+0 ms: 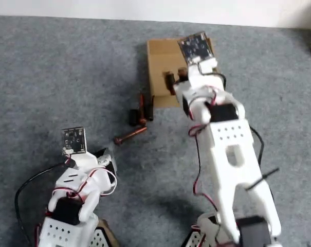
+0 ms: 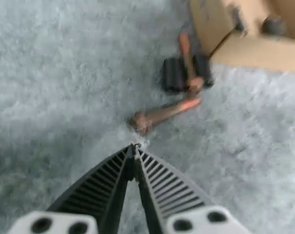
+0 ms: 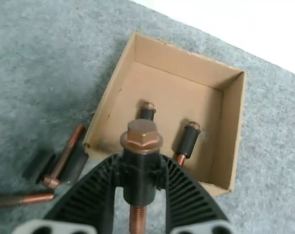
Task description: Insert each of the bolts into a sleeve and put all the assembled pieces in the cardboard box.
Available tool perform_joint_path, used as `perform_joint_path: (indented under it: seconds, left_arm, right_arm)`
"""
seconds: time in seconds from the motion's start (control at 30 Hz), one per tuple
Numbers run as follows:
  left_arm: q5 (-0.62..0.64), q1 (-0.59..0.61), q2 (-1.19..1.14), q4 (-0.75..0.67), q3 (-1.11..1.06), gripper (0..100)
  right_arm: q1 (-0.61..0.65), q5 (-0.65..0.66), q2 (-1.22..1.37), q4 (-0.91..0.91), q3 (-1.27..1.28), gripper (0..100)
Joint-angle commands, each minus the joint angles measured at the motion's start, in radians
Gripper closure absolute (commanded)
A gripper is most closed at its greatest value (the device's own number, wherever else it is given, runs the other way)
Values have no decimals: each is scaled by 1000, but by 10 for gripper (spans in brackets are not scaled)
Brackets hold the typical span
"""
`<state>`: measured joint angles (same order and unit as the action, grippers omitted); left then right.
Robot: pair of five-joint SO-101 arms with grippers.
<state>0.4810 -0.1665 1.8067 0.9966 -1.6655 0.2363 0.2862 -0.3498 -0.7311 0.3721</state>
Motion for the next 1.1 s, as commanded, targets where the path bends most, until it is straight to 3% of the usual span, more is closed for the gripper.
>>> perform_joint_path:
  seconds: [0.0, 0.37, 0.47, 0.6, 1.07]
  left_arm:
    - [-8, 12, 8, -6, -19, 979]
    - [-2, 10, 7, 44, -30, 979]
    - [-3, 8, 2, 143, -30, 979]
    - [0, 8, 7, 377, -30, 982]
    - [0, 8, 5, 368, -30, 982]
  right_arm:
    - [-25, 29, 81, 4, -171, 994]
    - [-90, 34, 400, -2, -452, 994]
    - [-85, 34, 444, -1, -476, 994]
    - [-71, 38, 498, -1, -532, 994]
    - [-68, 38, 811, -1, -819, 994]
